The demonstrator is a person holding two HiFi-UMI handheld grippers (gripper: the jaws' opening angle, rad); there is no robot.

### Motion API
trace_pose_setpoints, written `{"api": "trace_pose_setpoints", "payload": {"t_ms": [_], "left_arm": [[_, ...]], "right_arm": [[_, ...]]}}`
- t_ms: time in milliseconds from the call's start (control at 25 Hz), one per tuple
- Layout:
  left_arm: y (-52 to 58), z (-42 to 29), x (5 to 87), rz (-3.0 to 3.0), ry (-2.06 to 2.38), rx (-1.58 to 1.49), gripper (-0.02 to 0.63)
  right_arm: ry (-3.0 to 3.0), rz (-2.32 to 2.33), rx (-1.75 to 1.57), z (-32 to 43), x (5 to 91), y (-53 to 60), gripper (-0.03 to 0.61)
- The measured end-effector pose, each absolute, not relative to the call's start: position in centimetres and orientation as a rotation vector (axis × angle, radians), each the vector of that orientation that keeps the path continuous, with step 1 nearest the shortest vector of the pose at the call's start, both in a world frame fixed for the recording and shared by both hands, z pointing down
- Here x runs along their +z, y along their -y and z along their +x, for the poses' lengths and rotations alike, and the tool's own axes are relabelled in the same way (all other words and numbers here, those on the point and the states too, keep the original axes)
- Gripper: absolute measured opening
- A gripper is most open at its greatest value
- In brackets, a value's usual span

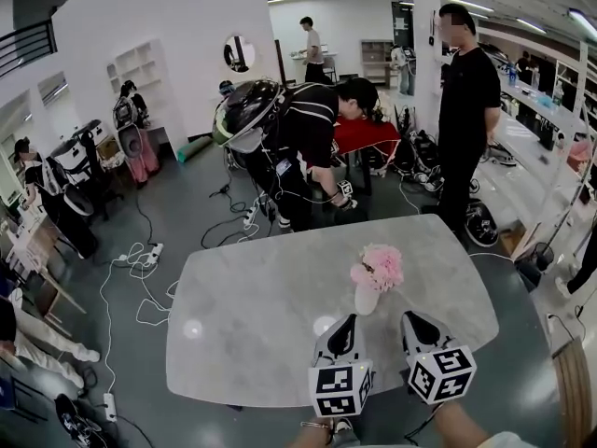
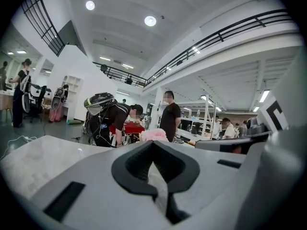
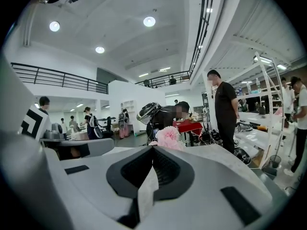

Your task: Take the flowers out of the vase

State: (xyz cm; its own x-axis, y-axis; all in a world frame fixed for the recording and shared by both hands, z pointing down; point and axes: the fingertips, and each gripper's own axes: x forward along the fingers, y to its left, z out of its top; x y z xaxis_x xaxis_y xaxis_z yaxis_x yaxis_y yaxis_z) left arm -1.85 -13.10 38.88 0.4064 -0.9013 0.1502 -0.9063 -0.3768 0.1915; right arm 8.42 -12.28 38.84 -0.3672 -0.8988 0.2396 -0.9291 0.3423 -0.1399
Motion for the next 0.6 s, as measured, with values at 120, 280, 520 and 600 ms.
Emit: {"api": "trace_pose_setpoints", "payload": {"t_ms": [120, 280, 520, 600], "left_arm": [[14.8, -1.8, 39.3, 2.430, 1.567, 0.041, 0.003], [16.0, -1.9, 40.9, 2.411, 1.547, 0.081, 0.003], [16.7, -1.1, 43.9, 2.361, 1.523, 0.174, 0.003], [16.9, -0.8, 44.2, 2.356, 1.521, 0.196, 0.003]], "right_arm": [[2.455, 1.706, 0.401, 8.6, 39.3, 13.3, 0.017], [2.437, 1.710, 0.433, 8.7, 40.6, 13.9, 0.017], [2.435, 1.681, 0.533, 9.3, 42.7, 15.2, 0.017], [2.443, 1.666, 0.537, 9.4, 42.8, 15.6, 0.017]]}}
